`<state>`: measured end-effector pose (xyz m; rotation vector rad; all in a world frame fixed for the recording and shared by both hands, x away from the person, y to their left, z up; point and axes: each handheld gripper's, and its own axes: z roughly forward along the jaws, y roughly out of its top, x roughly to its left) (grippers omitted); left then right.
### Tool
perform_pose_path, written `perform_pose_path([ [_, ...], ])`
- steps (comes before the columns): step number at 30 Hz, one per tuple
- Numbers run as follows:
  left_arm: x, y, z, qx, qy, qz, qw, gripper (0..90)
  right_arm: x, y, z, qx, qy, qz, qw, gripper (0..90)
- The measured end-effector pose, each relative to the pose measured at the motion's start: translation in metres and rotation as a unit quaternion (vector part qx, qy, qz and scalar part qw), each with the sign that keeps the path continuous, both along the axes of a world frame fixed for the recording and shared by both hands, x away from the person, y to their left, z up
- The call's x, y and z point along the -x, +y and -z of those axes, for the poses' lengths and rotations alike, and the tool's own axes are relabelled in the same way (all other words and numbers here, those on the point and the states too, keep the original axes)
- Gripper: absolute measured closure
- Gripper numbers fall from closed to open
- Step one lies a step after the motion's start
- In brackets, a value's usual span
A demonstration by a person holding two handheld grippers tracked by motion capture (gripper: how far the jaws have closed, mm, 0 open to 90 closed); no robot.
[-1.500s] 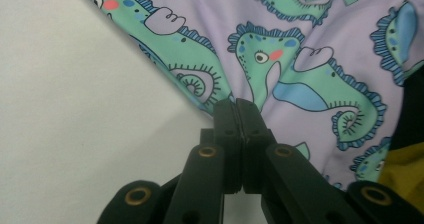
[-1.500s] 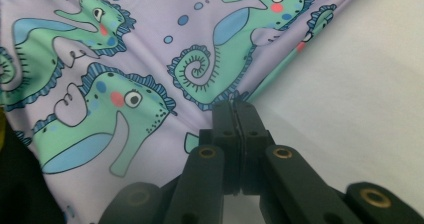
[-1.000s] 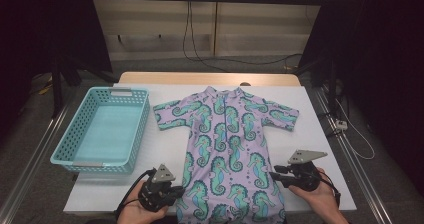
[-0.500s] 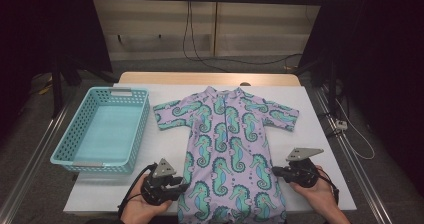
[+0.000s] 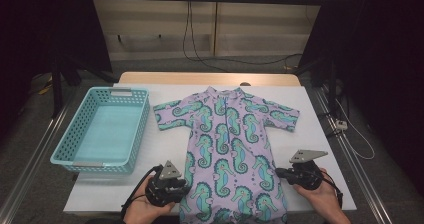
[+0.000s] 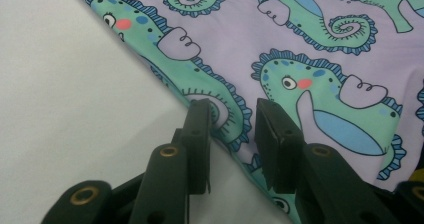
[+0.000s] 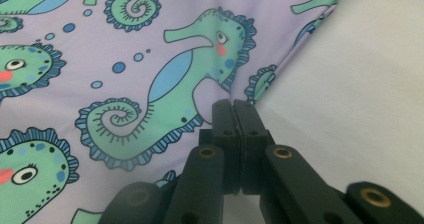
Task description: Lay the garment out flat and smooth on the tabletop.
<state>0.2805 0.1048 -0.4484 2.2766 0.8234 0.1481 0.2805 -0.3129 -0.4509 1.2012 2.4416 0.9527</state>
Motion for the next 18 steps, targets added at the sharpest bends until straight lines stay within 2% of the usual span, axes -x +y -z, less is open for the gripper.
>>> perform_pose_path([
  [1, 0.0, 0.0, 0.0, 0.0, -0.001, 0.001, 1.0, 67.5, 0.0, -0.001, 0.0, -0.004, 0.0, 0.001, 1.0, 88.9],
  [3, -0.001, 0.0, -0.001, 0.005, -0.005, 0.0, 1.0, 61.9, 0.0, -0.005, -0.001, -0.007, -0.003, 0.01, 0.9999, 83.1],
  [5, -0.001, 0.001, -0.003, 0.015, 0.0, -0.009, 0.9998, 54.5, 0.0, -0.008, -0.002, -0.028, -0.012, 0.015, 0.9994, 78.1],
  [7, -0.001, 0.003, -0.005, 0.018, -0.005, -0.017, 0.9997, 48.0, 0.001, -0.008, -0.005, -0.047, -0.021, 0.014, 0.9986, 71.7],
  [9, -0.003, 0.006, -0.007, 0.03, -0.007, -0.026, 0.9992, 43.2, 0.003, -0.007, -0.006, -0.055, -0.031, 0.013, 0.9979, 68.5],
  [11, -0.004, 0.009, -0.01, 0.037, -0.024, -0.035, 0.9984, 41.3, 0.004, -0.005, -0.008, -0.061, -0.036, 0.009, 0.9975, 63.3],
  [14, -0.004, 0.012, -0.014, 0.046, -0.054, -0.053, 0.9961, 32.3, 0.006, -0.005, -0.009, -0.069, -0.045, 0.007, 0.9965, 57.2],
  [18, -0.007, 0.016, -0.017, 0.062, -0.079, -0.068, 0.9926, 23.0, 0.006, -0.004, -0.011, -0.073, -0.057, 0.011, 0.9956, 49.2],
])
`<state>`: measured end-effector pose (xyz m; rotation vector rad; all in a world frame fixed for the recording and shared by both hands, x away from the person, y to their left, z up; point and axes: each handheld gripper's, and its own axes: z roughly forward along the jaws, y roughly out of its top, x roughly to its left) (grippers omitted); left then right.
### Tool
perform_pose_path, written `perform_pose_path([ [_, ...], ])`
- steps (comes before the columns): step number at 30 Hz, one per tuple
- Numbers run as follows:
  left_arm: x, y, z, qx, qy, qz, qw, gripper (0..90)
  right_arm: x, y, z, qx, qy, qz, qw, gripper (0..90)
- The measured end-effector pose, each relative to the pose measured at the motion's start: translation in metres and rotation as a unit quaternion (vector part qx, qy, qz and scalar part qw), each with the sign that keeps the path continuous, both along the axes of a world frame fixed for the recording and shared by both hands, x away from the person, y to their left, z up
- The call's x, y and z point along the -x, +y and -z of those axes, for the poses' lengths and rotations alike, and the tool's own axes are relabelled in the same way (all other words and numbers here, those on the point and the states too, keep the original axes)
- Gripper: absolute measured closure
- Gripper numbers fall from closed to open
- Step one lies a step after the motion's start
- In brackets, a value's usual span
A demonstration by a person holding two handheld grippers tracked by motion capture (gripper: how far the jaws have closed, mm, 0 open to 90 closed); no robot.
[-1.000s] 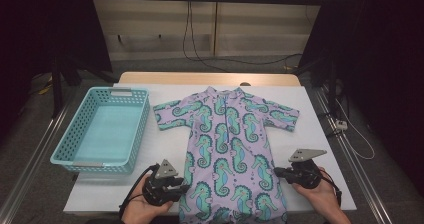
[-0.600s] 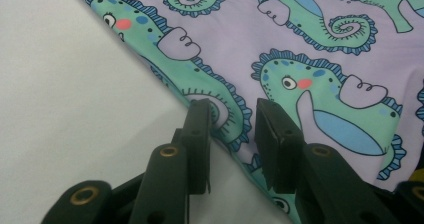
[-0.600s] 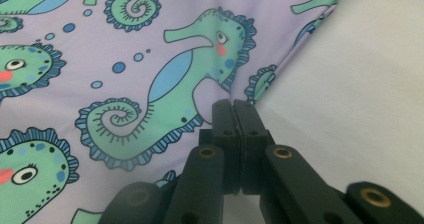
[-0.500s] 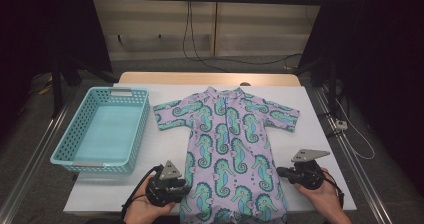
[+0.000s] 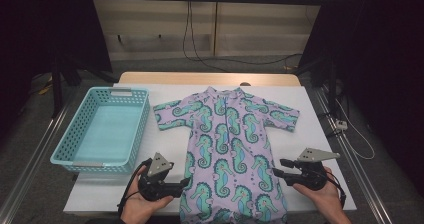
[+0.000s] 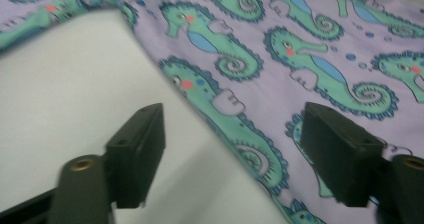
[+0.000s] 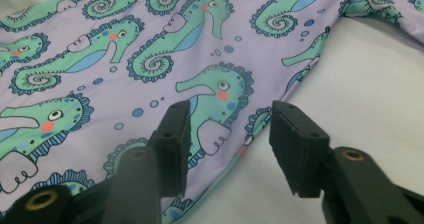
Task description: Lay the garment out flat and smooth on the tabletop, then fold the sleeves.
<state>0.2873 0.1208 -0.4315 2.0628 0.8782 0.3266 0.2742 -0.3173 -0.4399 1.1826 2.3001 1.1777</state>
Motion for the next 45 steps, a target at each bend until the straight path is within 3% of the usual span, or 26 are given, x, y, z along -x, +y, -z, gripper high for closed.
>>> perform_pose_path([
  [9, -0.003, 0.007, -0.002, 0.001, -0.053, -0.024, 0.9983, 6.8, 0.002, 0.002, -0.003, -0.011, -0.019, 0.009, 0.9997, 34.1],
  [14, -0.01, 0.009, -0.001, 0.015, -0.04, -0.022, 0.9989, 4.8, 0.001, 0.004, -0.003, -0.013, -0.019, 0.017, 0.9996, 23.3],
  [20, -0.017, 0.015, -0.003, 0.024, -0.055, -0.003, 0.9982, 4.4, 0.002, 0.007, -0.005, -0.022, -0.02, 0.024, 0.9993, 16.9],
  [26, -0.028, 0.017, -0.005, 0.048, -0.041, -0.02, 0.9978, 5.9, 0.007, 0.008, -0.006, -0.032, -0.015, 0.032, 0.9988, 12.2],
  [32, -0.038, 0.013, -0.006, 0.049, -0.056, -0.025, 0.9969, 6.2, 0.013, 0.008, -0.007, -0.037, -0.018, 0.034, 0.9986, 10.4],
  [35, -0.046, 0.012, -0.008, 0.066, -0.04, -0.032, 0.9965, 7.4, 0.016, 0.008, -0.006, -0.034, -0.019, 0.039, 0.9985, 10.0],
  [36, -0.049, 0.01, -0.008, 0.068, -0.053, -0.036, 0.9957, 7.4, 0.017, 0.008, -0.006, -0.036, -0.018, 0.039, 0.9984, 9.7],
  [38, -0.054, 0.008, -0.009, 0.06, -0.061, -0.033, 0.9958, 7.5, 0.019, 0.008, -0.006, -0.033, -0.02, 0.037, 0.9985, 9.2],
  [45, -0.077, 0.001, -0.014, 0.061, -0.061, -0.036, 0.9956, 7.7, 0.024, 0.006, -0.006, -0.038, -0.026, 0.034, 0.9983, 7.7],
])
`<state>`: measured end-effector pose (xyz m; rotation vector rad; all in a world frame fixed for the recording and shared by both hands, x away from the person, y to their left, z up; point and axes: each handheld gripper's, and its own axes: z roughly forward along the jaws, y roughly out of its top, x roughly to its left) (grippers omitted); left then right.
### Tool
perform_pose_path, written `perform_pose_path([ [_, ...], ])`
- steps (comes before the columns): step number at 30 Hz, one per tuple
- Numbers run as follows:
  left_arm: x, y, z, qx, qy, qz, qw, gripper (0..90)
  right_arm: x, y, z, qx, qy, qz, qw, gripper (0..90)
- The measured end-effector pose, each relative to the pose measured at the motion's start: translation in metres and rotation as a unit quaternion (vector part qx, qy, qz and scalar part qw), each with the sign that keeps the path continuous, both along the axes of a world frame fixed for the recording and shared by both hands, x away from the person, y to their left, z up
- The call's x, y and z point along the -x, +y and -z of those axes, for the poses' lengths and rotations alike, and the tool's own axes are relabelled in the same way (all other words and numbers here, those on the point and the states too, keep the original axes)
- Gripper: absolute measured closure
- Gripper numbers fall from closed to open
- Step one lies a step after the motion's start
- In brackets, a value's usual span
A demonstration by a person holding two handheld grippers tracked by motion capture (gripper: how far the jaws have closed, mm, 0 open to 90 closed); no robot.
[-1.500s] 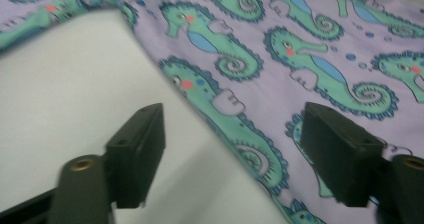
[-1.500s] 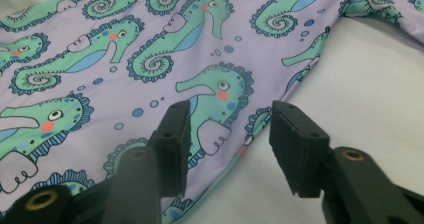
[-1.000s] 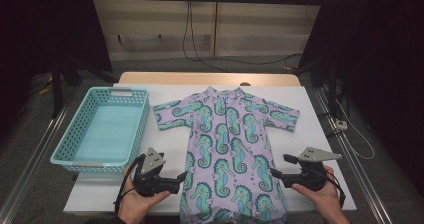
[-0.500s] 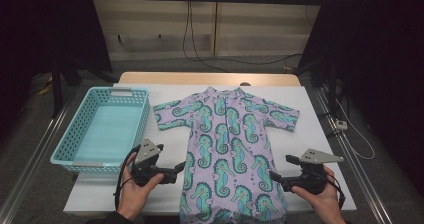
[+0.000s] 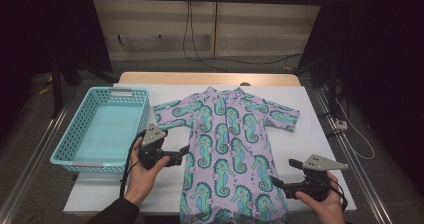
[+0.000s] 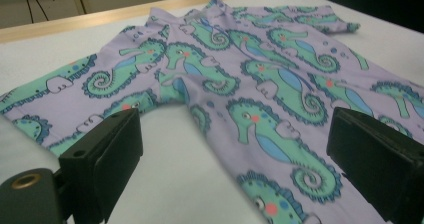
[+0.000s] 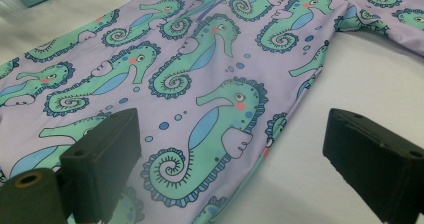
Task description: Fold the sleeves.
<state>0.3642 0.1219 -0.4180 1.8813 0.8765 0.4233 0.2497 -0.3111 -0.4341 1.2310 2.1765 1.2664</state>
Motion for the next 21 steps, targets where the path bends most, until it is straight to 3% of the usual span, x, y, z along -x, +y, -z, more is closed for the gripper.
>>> perform_pose_path([
  [9, -0.03, -0.002, 0.007, -0.018, -0.008, -0.041, 0.999, 10.9, -0.001, 0.0, 0.001, 0.001, -0.003, -0.008, 1.0, 5.0],
  [13, -0.043, -0.002, 0.008, -0.011, -0.006, -0.06, 0.9981, 10.8, 0.002, -0.002, 0.003, 0.007, 0.004, 0.003, 1.0, 5.6],
  [19, -0.059, -0.012, 0.01, -0.034, 0.01, -0.062, 0.9974, 9.3, 0.009, -0.002, 0.002, 0.01, -0.011, 0.007, 0.9999, 5.6],
  [21, -0.064, -0.013, 0.01, -0.043, 0.004, -0.048, 0.9979, 7.6, 0.009, -0.002, 0.003, 0.01, -0.01, 0.006, 0.9999, 5.7],
])
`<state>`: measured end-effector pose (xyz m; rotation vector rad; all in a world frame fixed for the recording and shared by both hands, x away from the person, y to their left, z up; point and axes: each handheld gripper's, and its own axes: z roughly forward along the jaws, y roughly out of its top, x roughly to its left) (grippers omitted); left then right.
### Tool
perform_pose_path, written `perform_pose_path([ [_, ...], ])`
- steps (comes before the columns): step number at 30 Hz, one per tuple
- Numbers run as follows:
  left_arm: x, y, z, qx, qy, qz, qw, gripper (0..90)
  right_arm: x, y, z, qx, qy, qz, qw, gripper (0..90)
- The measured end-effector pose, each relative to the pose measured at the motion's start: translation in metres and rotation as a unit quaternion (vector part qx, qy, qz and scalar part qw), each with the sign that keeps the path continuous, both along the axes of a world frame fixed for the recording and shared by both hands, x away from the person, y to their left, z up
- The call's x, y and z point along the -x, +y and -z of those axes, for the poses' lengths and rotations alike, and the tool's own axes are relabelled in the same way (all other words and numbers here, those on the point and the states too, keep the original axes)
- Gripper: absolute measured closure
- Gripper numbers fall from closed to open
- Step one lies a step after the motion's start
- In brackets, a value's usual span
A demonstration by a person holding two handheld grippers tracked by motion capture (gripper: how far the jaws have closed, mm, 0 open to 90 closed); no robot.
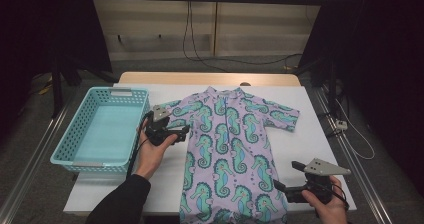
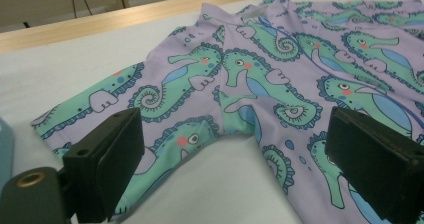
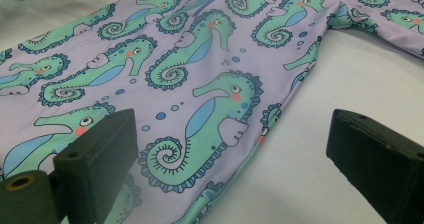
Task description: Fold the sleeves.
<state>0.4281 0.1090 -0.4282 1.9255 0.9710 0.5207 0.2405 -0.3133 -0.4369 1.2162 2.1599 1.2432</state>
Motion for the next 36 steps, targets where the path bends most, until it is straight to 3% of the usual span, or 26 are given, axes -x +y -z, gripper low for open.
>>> perform_pose_path([
  [5, -0.012, 0.001, 0.002, -0.001, 0.009, -0.015, 0.9998, 6.9, -0.003, -0.001, 0.001, 0.001, 0.0, 0.001, 1.0, 5.7],
  [7, -0.014, 0.002, 0.004, 0.003, 0.022, -0.017, 0.9996, 10.0, -0.003, -0.001, 0.001, 0.002, 0.001, -0.001, 1.0, 5.8],
  [10, -0.018, 0.006, 0.009, -0.003, 0.05, -0.043, 0.9978, 12.9, -0.003, 0.0, 0.001, 0.003, 0.001, -0.003, 1.0, 6.0],
  [11, -0.018, 0.006, 0.009, -0.003, 0.05, -0.043, 0.9978, 14.6, -0.003, 0.0, 0.001, 0.003, 0.001, -0.001, 1.0, 6.0],
  [12, -0.02, 0.011, 0.011, -0.006, 0.055, -0.06, 0.9967, 14.8, -0.003, -0.001, 0.001, 0.005, 0.0, 0.0, 1.0, 6.0],
  [15, -0.025, 0.018, 0.015, -0.007, 0.062, -0.08, 0.9949, 16.2, -0.003, -0.001, 0.002, 0.005, 0.003, 0.001, 1.0, 6.0],
  [16, -0.026, 0.019, 0.016, -0.02, 0.057, -0.089, 0.9942, 17.9, -0.003, -0.001, 0.002, 0.005, 0.003, 0.0, 1.0, 6.0],
  [17, -0.026, 0.019, 0.016, -0.02, 0.057, -0.089, 0.9942, 20.3, -0.004, 0.0, 0.002, 0.007, 0.003, 0.0, 1.0, 6.0],
  [18, -0.03, 0.021, 0.019, -0.021, 0.06, -0.105, 0.9925, 23.5, -0.004, 0.0, 0.002, 0.008, 0.005, 0.001, 1.0, 6.1],
  [19, -0.032, 0.021, 0.02, -0.009, 0.067, -0.112, 0.9914, 23.4, -0.004, 0.0, 0.002, 0.01, 0.007, 0.0, 0.9999, 6.2],
  [22, -0.035, 0.021, 0.023, -0.018, 0.069, -0.12, 0.9902, 29.5, -0.004, 0.0, 0.003, 0.011, 0.008, -0.001, 0.9999, 6.4],
  [24, -0.037, 0.023, 0.026, -0.012, 0.077, -0.139, 0.9873, 32.1, -0.004, 0.0, 0.003, 0.012, 0.009, -0.003, 0.9999, 6.7],
  [26, -0.037, 0.025, 0.027, -0.025, 0.073, -0.154, 0.985, 39.2, -0.004, 0.001, 0.004, 0.014, 0.011, -0.005, 0.9998, 6.8],
  [30, -0.039, 0.025, 0.031, -0.026, 0.09, -0.152, 0.9839, 43.9, -0.004, 0.0, 0.004, 0.011, 0.012, -0.004, 0.9999, 6.8],
  [36, -0.039, 0.024, 0.032, -0.037, 0.096, -0.153, 0.9828, 57.4, -0.005, 0.001, 0.004, 0.013, 0.013, -0.005, 0.9998, 6.9],
])
